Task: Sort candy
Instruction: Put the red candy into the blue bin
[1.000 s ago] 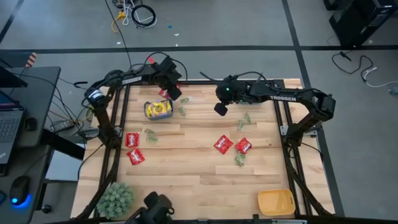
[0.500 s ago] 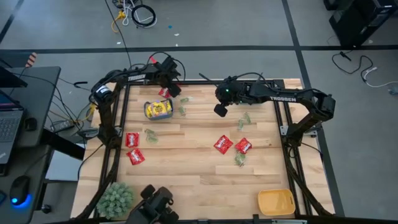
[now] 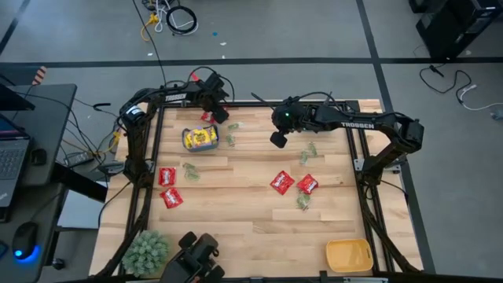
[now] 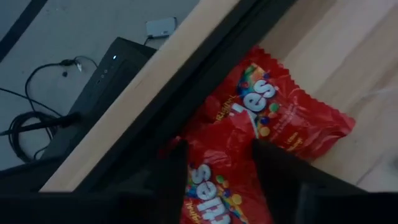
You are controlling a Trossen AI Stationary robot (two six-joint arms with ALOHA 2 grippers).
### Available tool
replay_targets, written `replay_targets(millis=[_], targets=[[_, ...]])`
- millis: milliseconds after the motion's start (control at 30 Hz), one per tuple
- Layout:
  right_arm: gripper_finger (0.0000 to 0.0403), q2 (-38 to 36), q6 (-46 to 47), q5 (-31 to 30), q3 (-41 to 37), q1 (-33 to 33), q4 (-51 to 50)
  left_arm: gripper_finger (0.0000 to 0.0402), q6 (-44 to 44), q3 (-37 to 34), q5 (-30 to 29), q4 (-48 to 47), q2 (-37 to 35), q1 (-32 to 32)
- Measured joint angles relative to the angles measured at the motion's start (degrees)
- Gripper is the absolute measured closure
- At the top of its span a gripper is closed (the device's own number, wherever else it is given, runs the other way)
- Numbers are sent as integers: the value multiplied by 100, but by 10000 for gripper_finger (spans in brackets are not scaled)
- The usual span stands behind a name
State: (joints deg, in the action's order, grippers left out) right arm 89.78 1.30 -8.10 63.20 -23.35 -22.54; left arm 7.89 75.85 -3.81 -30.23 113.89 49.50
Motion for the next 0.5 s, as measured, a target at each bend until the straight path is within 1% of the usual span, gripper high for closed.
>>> replay_targets(millis=[67, 200, 233, 400, 500], targets=[[403, 0, 0, 0, 0, 0, -1, 262, 128, 0, 5, -50, 0, -2], [403, 0, -7, 0, 0, 0, 1, 372, 330, 37, 21, -108, 0, -7], [403, 0, -17, 0, 0, 0, 1, 385, 357, 65, -6, -134, 0, -4], [403, 0, -49, -38, 0, 0, 12, 395, 407, 294, -60, -292, -65, -10], [403, 0, -178, -292, 0, 0, 8, 399, 481, 341, -49, -275, -278, -44]])
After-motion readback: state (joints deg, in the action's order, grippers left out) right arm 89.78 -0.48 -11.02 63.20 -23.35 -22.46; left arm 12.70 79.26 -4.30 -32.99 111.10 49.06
